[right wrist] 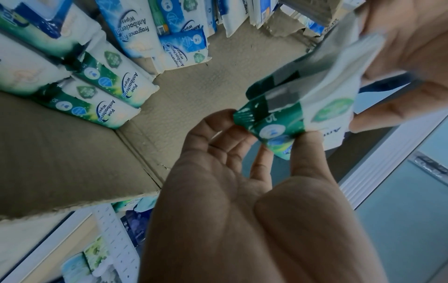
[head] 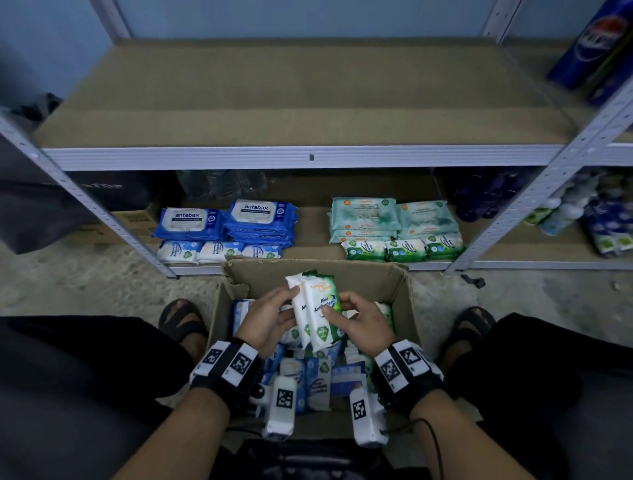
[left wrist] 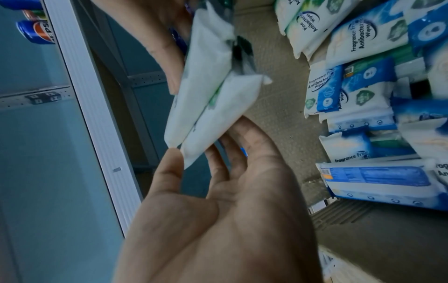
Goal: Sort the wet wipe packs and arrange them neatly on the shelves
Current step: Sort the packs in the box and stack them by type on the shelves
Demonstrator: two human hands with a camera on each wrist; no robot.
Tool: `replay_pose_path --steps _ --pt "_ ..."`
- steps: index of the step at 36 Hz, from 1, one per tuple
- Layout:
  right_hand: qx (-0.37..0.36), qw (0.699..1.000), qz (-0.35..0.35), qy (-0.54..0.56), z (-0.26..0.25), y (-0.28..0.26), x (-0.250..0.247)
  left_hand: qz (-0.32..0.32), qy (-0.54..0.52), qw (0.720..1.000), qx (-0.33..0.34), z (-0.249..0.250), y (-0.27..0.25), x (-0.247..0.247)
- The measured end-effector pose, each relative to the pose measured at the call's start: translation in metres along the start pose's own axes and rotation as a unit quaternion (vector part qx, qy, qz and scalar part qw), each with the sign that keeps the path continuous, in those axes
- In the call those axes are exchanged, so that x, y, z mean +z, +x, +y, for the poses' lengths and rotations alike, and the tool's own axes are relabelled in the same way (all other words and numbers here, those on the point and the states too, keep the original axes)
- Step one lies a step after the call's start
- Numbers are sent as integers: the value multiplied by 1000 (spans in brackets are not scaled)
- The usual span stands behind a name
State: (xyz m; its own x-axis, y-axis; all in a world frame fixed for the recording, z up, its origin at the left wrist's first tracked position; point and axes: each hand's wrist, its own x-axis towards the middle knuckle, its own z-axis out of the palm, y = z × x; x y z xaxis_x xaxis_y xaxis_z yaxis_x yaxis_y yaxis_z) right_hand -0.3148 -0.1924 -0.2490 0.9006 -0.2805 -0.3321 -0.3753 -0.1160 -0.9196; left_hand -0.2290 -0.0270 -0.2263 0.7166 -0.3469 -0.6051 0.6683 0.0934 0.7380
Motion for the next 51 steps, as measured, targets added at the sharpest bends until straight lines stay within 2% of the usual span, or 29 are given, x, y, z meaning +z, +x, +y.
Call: replay_pose_path --steps 6,12,16,18,22,24,29,32,35,40,43,47,49,51 --pt "-9 1000 7 0 -8 -3 2 -49 54 997 2 -3 -3 0" --pt "-27 998 34 -46 -6 -5 5 -48 116 991 39 -10 1 -4" --pt "-32 999 25 -29 -3 -6 7 -64 155 985 28 -14 4 -8" --pt "-1 1000 13 -24 -1 -5 6 -73 167 983 21 -14 5 -8" --pt "130 991 -22 29 5 2 1 -66 206 976 -2 -22 12 -13" --pt "168 985 -24 33 12 5 -3 -65 226 972 -31 -29 18 -18" --pt "198 977 -76 -19 25 4 -11 -108 302 944 -81 -49 26 -24" --pt "245 962 -125 7 32 3 -9 -132 335 928 -91 -60 31 -25" --pt "260 956 -135 23 40 6 -10 -155 360 914 -108 -68 37 -25" --pt "278 948 -151 -42 55 17 -13 -177 391 896 -112 -81 49 -19" --pt "291 938 -158 -102 66 24 -16 -204 462 857 -107 -87 63 -13" --pt "293 907 -187 -239 85 30 -22 -185 583 787 -82 -88 91 -8" --pt "303 881 -199 -303 94 32 -27 -163 630 758 -42 -89 107 -5" --pt "312 869 -180 -339 106 34 -36 -121 672 731 16 -91 123 -3"
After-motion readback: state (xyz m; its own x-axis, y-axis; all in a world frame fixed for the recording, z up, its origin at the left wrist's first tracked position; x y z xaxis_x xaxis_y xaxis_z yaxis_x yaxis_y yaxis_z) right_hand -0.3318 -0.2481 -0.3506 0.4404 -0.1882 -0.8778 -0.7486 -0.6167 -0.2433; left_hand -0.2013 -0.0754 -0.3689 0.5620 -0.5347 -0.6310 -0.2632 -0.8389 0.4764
